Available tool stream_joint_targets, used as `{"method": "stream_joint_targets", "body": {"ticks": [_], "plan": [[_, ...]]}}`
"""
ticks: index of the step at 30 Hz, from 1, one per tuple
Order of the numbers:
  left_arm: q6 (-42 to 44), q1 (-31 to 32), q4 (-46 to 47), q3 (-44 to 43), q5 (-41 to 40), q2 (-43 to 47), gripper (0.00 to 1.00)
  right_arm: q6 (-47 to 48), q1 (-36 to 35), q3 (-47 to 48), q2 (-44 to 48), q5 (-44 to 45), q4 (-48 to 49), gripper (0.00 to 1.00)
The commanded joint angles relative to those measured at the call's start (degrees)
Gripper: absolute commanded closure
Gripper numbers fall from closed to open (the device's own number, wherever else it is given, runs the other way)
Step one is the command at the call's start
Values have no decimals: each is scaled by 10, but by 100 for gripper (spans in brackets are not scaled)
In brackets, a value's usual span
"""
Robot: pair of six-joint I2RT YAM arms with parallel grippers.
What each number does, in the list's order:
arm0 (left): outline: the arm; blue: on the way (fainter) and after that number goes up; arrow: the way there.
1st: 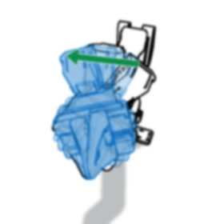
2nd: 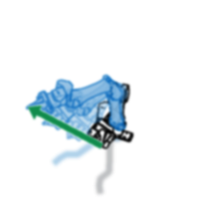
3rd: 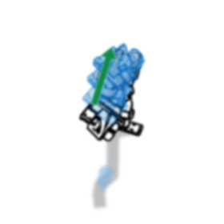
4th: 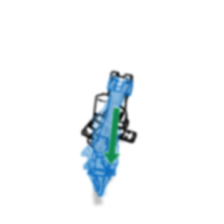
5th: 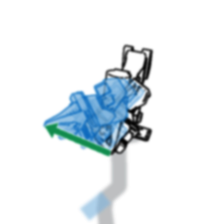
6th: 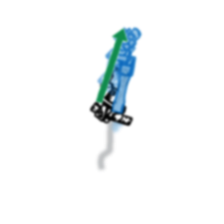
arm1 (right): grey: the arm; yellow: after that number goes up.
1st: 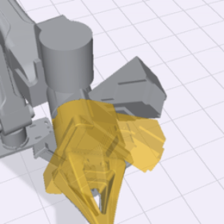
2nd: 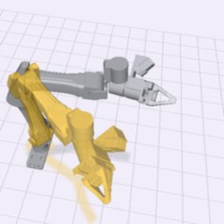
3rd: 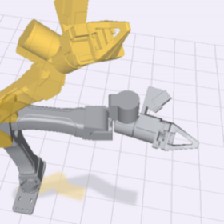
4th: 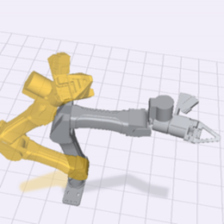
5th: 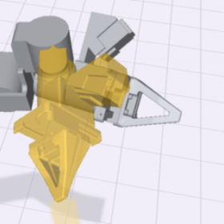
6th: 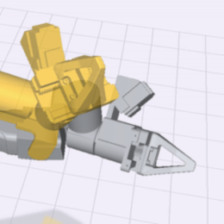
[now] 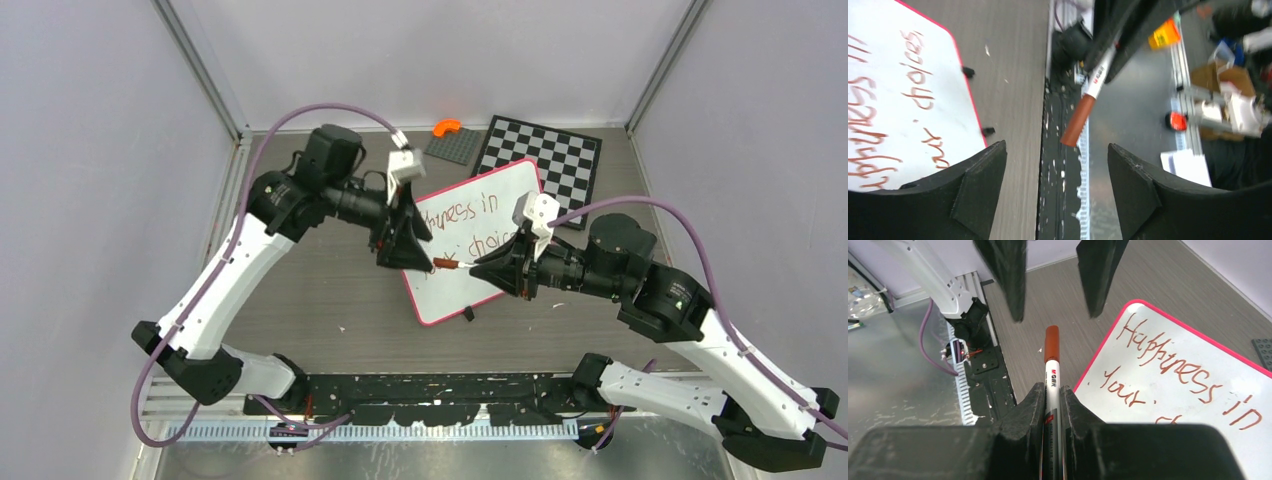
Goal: Write a sentence on the whiteboard
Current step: Place the whiteboard marker at the center of the board.
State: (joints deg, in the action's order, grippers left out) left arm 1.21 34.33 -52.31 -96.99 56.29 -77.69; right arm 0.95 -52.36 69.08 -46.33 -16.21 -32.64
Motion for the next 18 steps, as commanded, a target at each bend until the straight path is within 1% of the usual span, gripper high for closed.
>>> {"method": "stream_joint_targets", "body": {"ticks": [1, 5, 8, 11, 13, 14, 18], "plan": [[196, 44, -149, -17, -42, 14, 28, -1, 2, 1, 2, -44, -13, 100], [247, 93, -156, -18, -102, 21, 34, -5, 2, 5, -6, -66, -18, 100], [262, 125, -158, -20, -124, 14, 36, -9, 2, 6, -14, -79, -17, 100], [259, 161, -148, -22, -149, 6, 39, -26, 2, 2, -20, -96, -11, 100], [248, 171, -137, -34, -166, -3, 44, -31, 2, 1, -23, -102, -5, 100], [241, 174, -134, -42, -167, -8, 46, -32, 2, 1, -25, -103, -3, 100], [214, 182, -115, -60, -153, -16, 50, -32, 2, 7, -33, -104, -6, 100]]}}
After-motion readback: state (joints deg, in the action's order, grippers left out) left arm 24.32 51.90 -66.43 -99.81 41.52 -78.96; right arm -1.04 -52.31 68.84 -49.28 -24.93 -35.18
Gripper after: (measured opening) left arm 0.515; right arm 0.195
